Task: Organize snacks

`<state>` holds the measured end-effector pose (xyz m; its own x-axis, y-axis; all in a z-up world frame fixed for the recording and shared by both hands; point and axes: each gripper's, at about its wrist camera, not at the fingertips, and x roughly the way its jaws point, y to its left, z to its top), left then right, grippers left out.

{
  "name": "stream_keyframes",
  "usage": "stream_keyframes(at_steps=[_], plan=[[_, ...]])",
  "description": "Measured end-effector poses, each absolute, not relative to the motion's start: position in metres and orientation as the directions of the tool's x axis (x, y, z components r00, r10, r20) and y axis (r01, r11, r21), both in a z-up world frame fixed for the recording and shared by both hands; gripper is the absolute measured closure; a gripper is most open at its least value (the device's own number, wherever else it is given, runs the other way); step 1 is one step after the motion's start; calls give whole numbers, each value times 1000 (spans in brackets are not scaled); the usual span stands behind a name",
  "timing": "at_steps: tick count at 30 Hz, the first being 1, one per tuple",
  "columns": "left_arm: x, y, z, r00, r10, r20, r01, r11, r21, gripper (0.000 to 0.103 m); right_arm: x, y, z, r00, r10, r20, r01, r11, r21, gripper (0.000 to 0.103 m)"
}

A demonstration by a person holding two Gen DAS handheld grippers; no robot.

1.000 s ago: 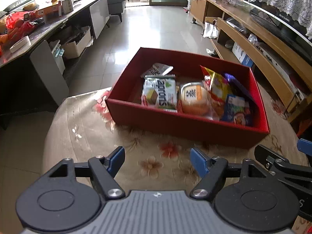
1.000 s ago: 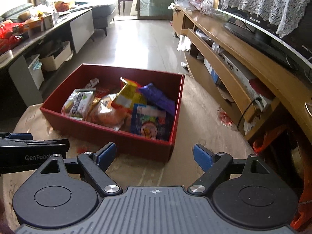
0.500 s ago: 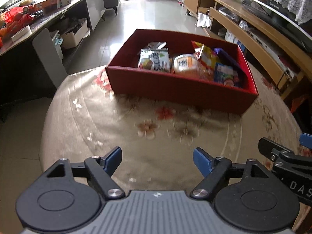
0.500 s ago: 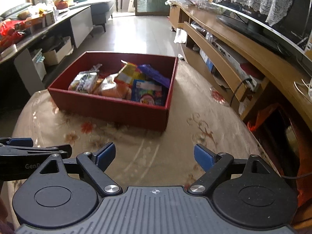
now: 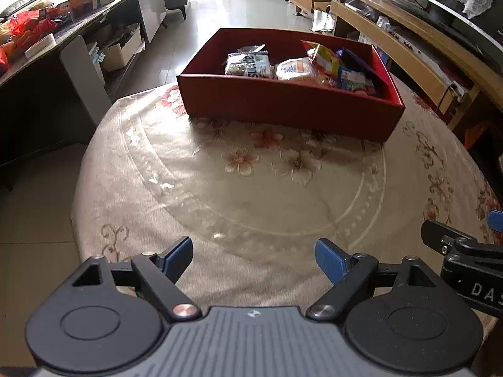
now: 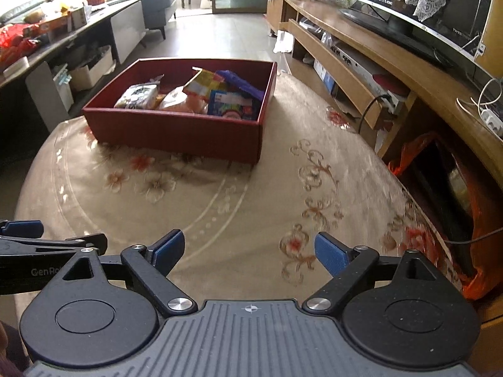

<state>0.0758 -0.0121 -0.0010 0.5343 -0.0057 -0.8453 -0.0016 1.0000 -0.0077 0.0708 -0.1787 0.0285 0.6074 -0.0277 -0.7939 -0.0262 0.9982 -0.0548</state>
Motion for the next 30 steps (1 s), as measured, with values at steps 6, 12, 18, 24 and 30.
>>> stream_keyframes(at_steps=[6, 12, 18, 24, 30], plan=[[60, -12, -1, 537, -6, -844, 8, 1000, -2, 17, 59, -174, 20, 588, -47, -808, -34, 996, -83, 10], [49, -12, -1, 540, 3, -841, 13, 1000, 13, 17, 49, -169, 18, 583, -48, -811, -44, 995, -91, 9], [41, -12, -2, 543, 13, -840, 14, 1000, 24, 17, 40, -168, 17, 581, -44, -812, -50, 995, -89, 9], [32, -11, -3, 541, 26, -840, 13, 999, 39, 17, 33, -164, 16, 576, -45, -816, -60, 993, -98, 9], [27, -10, -6, 536, 31, -844, 15, 999, 46, 17, 28, -162, 14, 571, -51, -819, -69, 992, -109, 9]])
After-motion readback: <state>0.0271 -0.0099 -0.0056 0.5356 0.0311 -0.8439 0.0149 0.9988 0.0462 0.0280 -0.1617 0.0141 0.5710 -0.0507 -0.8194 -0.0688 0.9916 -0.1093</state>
